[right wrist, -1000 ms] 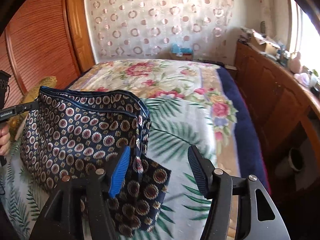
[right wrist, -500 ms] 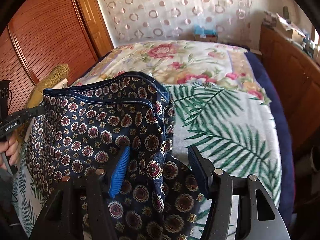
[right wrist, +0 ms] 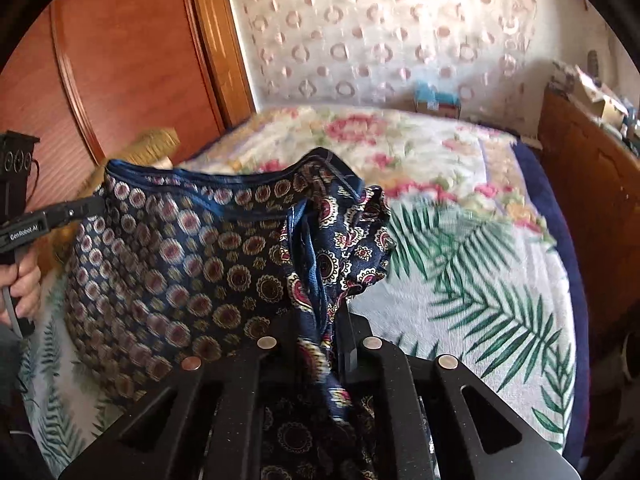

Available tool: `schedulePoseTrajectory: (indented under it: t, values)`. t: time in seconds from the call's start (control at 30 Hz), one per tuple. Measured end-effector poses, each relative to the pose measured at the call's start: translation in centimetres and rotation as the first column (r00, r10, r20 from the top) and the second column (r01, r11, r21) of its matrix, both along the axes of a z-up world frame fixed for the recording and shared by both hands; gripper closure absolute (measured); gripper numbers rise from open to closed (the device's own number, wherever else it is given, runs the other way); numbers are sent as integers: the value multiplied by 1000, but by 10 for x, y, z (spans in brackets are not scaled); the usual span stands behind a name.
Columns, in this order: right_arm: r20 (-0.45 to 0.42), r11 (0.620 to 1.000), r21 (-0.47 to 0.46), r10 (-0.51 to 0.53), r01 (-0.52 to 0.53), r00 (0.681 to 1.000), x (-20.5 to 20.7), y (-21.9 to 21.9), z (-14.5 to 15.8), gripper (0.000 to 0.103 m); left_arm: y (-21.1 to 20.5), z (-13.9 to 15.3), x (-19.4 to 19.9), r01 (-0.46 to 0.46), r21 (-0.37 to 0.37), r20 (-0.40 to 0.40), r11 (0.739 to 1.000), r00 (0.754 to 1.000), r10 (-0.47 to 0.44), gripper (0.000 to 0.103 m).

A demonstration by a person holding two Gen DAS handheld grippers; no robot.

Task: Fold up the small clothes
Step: 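Carry the bundle with both grippers toward the yellow plush toy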

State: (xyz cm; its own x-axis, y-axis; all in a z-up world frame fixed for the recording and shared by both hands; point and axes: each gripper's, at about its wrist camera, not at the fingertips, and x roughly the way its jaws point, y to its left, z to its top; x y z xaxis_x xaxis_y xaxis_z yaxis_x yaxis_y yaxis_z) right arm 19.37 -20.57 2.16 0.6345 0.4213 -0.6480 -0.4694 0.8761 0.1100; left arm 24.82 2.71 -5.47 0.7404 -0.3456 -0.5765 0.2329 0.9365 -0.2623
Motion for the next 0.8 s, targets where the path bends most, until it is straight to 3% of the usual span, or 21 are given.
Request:
schedulePoseTrajectory:
  t: [0.2,0.4,0.57,0.8]
  values:
    - [161,998,28,56,-62,985,-24,24,44,93,36,36,-43,-75,-17,102,997,992,76,99]
    - [279,983,15,172,-183,945,-18,78,86,93,101,51,-75,-228,-22,148,973,962,229,99]
    - [333,956,-65,293,-288,896,11,149,114,93,147,38,-88,-347,-42,140,937,926,350,99]
    - [306,905,-197,422,-377,854,63,258,128,93,191,-2,-107,-430,-79,83,899,896,436,99]
